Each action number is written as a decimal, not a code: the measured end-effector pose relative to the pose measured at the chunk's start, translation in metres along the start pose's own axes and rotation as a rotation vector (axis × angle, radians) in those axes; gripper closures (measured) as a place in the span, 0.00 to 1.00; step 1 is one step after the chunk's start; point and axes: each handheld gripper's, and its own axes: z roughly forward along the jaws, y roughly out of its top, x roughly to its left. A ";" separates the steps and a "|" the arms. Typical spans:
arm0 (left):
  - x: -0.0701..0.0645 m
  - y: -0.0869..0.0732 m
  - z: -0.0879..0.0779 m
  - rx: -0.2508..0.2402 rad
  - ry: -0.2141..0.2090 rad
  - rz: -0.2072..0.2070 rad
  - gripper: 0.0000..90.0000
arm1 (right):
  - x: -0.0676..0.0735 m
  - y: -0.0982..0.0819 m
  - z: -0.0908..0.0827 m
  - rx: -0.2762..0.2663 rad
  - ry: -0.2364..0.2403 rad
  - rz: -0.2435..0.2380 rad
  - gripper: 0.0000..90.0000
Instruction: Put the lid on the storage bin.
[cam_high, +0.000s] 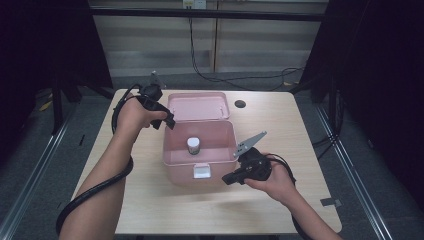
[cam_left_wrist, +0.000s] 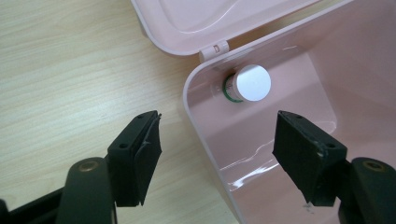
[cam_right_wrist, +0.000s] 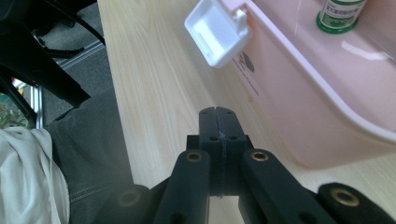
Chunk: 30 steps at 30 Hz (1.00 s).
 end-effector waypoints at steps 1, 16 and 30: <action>0.000 -0.001 0.001 0.000 -0.003 -0.004 0.35 | 0.000 0.001 0.000 0.001 -0.002 -0.002 1.00; 0.008 -0.005 0.001 0.001 -0.001 -0.017 0.35 | 0.009 0.024 0.008 -0.043 0.009 -0.027 1.00; 0.020 -0.011 0.002 0.002 -0.006 -0.039 0.35 | 0.013 0.043 0.026 -0.038 -0.009 -0.079 1.00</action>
